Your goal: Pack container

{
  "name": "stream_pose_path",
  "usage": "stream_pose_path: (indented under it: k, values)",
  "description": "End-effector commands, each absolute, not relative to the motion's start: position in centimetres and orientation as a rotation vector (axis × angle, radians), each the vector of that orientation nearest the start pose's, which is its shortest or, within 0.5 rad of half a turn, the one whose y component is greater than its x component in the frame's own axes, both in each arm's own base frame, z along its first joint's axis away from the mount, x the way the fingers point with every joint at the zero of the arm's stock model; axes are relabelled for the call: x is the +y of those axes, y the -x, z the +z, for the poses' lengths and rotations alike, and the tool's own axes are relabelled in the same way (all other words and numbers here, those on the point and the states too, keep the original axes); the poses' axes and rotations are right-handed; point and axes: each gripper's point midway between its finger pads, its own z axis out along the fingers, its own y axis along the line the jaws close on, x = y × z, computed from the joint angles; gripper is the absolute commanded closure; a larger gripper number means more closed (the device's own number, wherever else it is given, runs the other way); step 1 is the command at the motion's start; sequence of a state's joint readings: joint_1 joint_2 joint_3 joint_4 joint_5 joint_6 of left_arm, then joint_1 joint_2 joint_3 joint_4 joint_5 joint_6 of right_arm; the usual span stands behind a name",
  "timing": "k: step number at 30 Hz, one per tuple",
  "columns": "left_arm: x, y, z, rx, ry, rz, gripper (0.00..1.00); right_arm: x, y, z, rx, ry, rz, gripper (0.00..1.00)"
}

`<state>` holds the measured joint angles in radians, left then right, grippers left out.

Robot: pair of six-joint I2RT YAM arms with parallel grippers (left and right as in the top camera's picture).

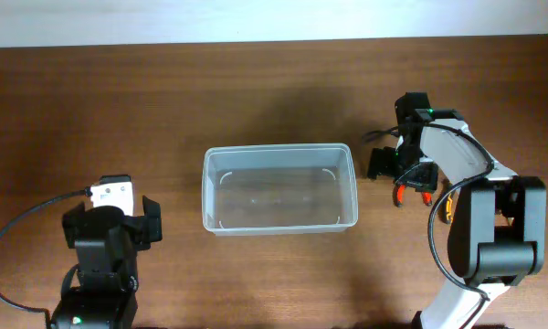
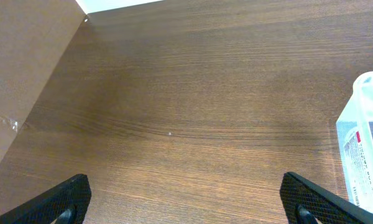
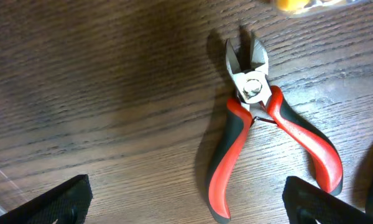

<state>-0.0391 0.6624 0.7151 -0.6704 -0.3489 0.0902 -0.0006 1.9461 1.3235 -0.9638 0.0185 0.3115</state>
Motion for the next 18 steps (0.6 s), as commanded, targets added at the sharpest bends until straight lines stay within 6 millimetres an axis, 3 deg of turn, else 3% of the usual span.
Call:
stream_pose_path:
  k: [1, 11, 18]
  values:
    - [4.9, -24.8, 22.2, 2.155, 0.043, 0.421, 0.01, -0.4, -34.3, 1.4, 3.13, -0.503, -0.046, 0.01]
    - [4.9, -24.8, 22.2, 2.155, 0.043, 0.421, 0.01, 0.1, -34.3, 1.3, 3.131, -0.504, -0.004, 0.01]
    - [4.9, -24.8, 22.2, 2.155, 0.043, 0.421, 0.01, 0.1, -33.2, 0.0, 3.151, -0.507, -0.008, 0.01]
